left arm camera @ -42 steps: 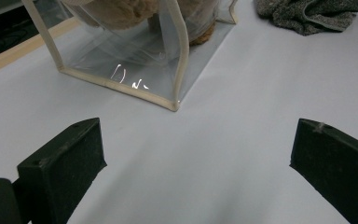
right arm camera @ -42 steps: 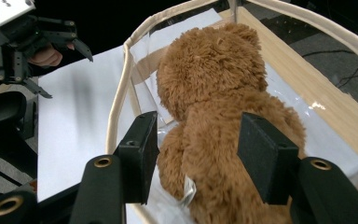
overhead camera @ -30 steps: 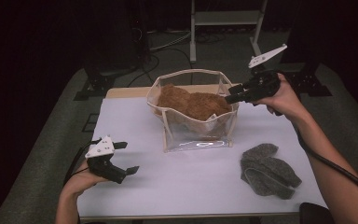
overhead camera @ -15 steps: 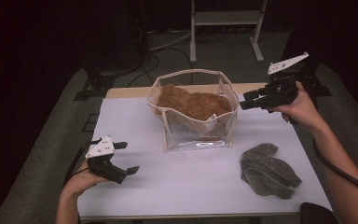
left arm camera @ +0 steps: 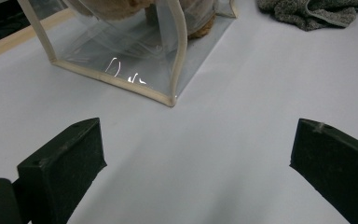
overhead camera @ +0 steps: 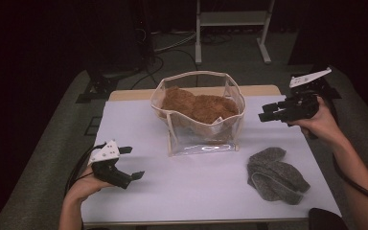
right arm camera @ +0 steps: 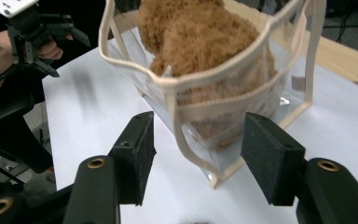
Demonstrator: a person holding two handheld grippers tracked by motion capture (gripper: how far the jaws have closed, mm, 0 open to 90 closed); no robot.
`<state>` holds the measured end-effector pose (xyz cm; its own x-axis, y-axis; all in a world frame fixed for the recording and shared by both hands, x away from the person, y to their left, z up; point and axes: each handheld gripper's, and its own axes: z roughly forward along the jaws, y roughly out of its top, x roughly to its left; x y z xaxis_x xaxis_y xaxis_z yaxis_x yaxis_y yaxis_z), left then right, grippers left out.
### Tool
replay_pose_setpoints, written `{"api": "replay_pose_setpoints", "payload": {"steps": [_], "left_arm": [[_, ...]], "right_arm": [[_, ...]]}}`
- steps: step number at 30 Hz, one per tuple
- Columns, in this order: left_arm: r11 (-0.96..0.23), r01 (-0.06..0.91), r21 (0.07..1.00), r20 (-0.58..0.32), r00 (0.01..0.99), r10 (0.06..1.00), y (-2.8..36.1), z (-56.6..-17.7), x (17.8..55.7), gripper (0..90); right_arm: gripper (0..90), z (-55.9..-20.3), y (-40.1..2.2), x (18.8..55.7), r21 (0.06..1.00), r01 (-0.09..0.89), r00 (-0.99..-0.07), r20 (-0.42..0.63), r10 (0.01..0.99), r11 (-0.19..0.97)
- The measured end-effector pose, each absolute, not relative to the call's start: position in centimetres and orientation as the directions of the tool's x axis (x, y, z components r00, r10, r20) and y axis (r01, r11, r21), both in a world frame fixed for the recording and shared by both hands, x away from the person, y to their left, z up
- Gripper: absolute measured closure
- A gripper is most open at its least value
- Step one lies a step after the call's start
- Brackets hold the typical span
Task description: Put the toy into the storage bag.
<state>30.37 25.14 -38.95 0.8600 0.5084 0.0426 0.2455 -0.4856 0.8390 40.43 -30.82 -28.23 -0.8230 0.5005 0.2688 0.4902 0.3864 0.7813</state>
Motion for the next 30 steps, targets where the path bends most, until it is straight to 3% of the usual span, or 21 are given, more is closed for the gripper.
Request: {"api": "replay_pose_setpoints", "payload": {"steps": [30], "left_arm": [[-0.482, 0.256, 0.838, 0.033, 0.858, 0.513, 25.3, -39.2, 30.4, 2.0]], "right_arm": [[38.7, -36.8, -35.3, 38.5, 0.743, 0.613, -0.734, 0.41, 0.541, 0.268]]}}
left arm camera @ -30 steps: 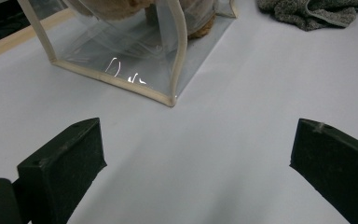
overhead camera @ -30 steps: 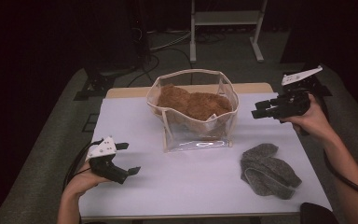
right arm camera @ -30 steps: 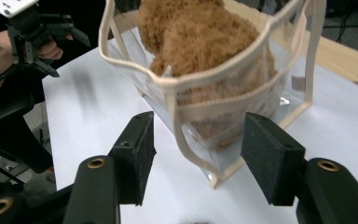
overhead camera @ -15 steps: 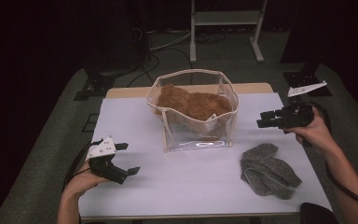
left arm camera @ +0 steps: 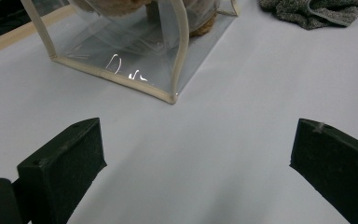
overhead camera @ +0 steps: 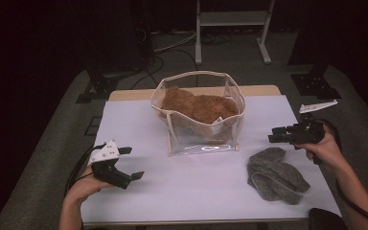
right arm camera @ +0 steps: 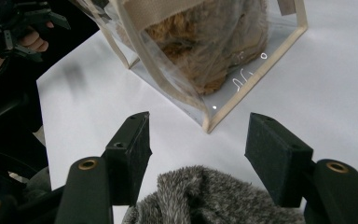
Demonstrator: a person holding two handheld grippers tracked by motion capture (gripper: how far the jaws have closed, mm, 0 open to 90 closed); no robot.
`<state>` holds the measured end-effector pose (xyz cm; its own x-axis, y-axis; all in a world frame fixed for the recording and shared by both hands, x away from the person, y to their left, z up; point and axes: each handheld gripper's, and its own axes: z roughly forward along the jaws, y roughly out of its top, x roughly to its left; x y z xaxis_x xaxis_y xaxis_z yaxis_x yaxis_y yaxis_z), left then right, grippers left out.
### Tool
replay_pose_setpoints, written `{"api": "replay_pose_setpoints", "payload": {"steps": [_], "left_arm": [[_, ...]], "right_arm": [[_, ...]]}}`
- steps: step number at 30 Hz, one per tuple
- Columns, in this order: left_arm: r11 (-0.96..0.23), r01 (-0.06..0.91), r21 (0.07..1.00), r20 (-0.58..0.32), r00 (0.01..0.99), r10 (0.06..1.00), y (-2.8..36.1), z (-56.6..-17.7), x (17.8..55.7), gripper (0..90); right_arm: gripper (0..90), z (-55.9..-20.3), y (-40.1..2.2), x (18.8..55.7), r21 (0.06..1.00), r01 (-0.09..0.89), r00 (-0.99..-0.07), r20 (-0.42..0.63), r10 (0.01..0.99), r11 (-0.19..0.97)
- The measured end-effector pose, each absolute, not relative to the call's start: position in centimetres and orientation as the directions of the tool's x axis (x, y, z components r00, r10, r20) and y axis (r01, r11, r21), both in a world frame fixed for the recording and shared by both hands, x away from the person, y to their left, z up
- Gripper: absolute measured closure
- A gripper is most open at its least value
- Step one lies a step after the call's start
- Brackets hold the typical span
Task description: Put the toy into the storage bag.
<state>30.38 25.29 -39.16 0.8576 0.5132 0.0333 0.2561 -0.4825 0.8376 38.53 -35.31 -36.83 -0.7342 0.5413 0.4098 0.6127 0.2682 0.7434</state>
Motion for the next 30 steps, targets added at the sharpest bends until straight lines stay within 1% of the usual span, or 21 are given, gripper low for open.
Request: {"api": "replay_pose_setpoints", "payload": {"steps": [14, 23, 30], "left_arm": [[-0.477, 0.259, 0.84, 0.025, 0.859, 0.511, 25.2, -39.2, 30.3, 2.0], [-0.479, 0.275, 0.834, 0.023, 0.849, 0.528, 25.2, -39.3, 30.5, 2.0], [-0.483, 0.273, 0.832, 0.023, 0.852, 0.523, 25.1, -39.3, 30.5, 2.0]], "right_arm": [[37.0, -39.9, -36.0, 37.4, 0.722, 0.648, -0.708, 0.453, 0.541, 0.242], [36.1, -41.1, -35.9, 36.6, 0.716, 0.656, -0.704, 0.468, 0.534, 0.237], [35.5, -41.9, -36.0, 36.3, 0.713, 0.664, -0.698, 0.484, 0.528, 0.224]]}}
